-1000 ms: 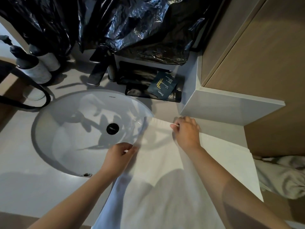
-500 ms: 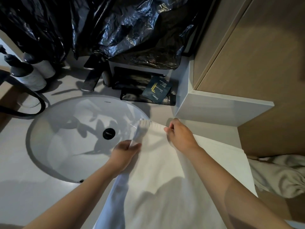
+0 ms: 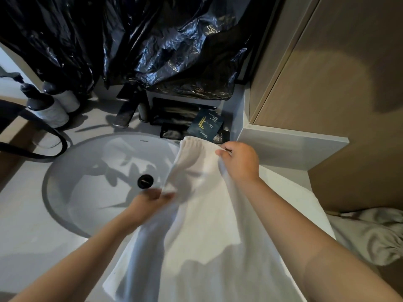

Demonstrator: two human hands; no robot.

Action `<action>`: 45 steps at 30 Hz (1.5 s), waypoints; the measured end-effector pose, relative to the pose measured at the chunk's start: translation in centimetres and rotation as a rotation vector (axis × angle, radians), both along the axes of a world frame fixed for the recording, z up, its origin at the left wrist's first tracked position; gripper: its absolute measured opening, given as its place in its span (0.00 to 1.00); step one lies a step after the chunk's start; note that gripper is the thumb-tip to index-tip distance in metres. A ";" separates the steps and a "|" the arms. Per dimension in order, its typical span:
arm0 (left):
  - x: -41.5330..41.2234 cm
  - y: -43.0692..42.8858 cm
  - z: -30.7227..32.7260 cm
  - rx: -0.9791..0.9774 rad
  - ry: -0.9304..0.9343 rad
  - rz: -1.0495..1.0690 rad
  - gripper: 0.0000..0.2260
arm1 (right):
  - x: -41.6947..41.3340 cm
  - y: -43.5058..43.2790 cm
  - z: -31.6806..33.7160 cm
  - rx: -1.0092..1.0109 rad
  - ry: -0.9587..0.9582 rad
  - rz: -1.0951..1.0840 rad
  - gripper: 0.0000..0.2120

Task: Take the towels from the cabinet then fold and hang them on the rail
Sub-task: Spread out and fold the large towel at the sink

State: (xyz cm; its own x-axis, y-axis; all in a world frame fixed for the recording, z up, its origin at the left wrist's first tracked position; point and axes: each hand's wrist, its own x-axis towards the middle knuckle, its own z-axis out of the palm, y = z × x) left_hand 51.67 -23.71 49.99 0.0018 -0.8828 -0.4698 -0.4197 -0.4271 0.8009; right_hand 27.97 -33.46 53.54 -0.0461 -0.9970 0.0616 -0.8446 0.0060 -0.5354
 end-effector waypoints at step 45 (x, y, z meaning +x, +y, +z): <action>7.8 -3.5 6.0 -0.337 -0.770 -0.280 0.13 | 5.0 -2.1 7.7 0.165 0.354 0.402 0.15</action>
